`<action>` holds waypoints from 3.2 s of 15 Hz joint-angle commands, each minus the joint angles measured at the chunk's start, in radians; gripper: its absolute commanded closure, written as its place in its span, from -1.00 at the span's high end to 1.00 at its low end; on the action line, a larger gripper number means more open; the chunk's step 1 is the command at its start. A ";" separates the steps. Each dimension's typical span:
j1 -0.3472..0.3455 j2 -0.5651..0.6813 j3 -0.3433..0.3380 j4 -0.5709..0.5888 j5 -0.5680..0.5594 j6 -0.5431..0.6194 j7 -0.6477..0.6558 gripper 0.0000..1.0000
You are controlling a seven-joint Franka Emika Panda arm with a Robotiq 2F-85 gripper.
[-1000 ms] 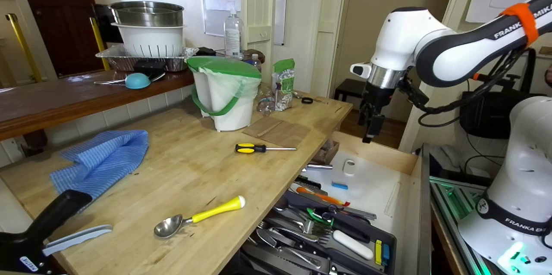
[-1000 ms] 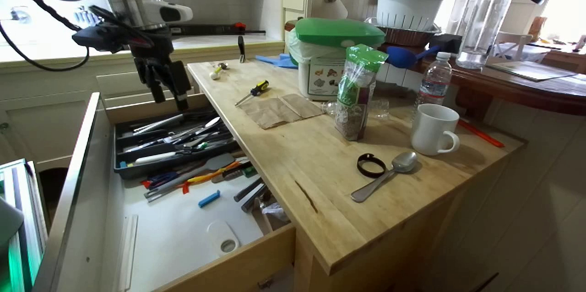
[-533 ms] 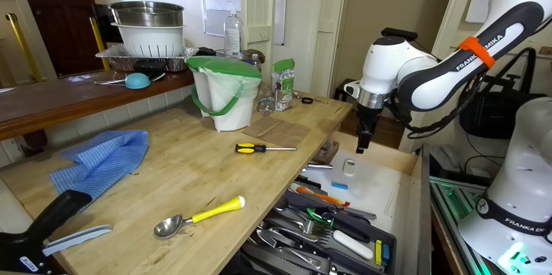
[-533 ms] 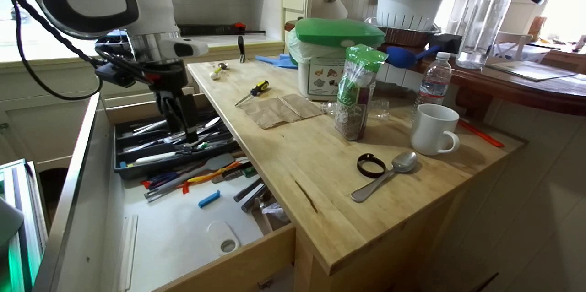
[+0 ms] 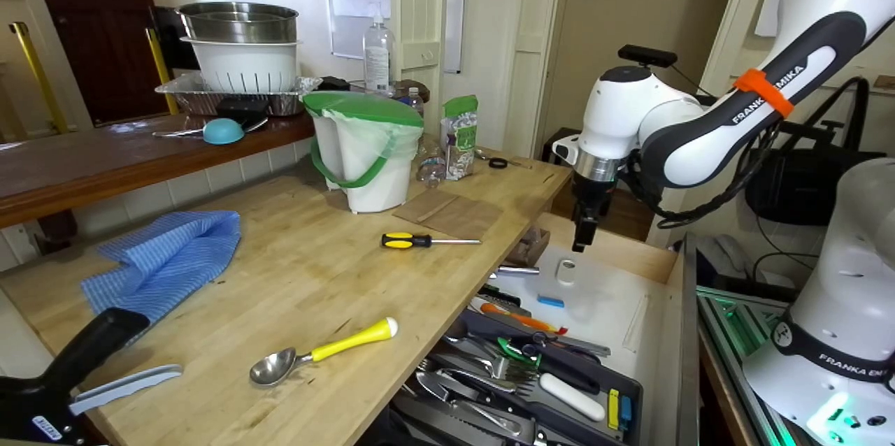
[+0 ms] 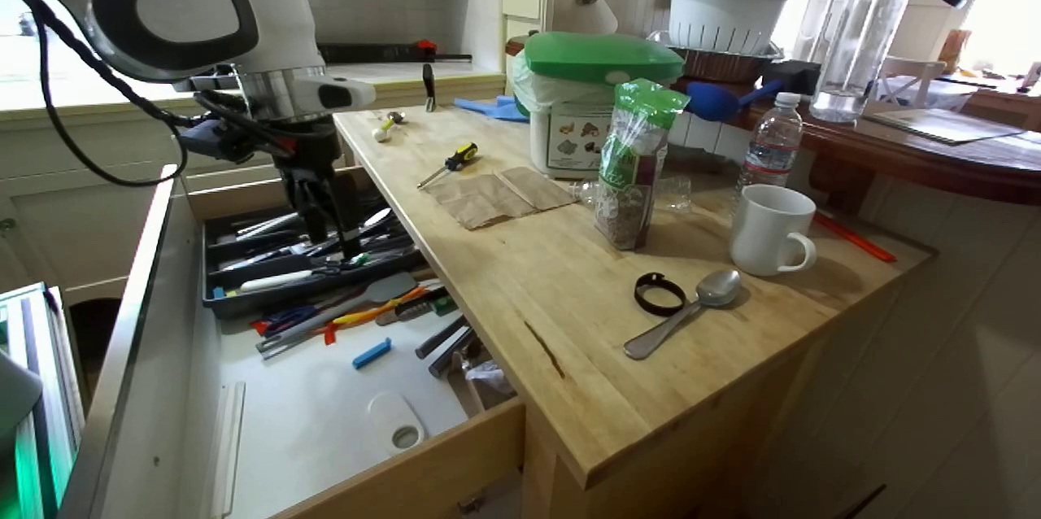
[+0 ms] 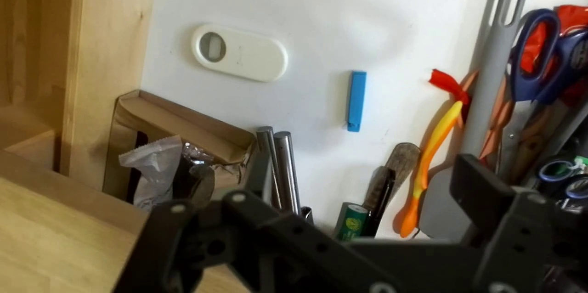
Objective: Move the blue object to the top of the drawers
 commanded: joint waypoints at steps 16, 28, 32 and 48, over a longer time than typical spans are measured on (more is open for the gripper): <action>-0.067 0.370 -0.075 0.004 -0.371 0.351 0.252 1.00; -0.185 0.582 -0.040 0.030 -0.336 0.646 0.128 1.00; -0.215 0.658 0.024 0.045 -0.070 0.668 -0.064 1.00; -0.297 0.704 0.168 0.125 0.139 0.618 -0.188 0.46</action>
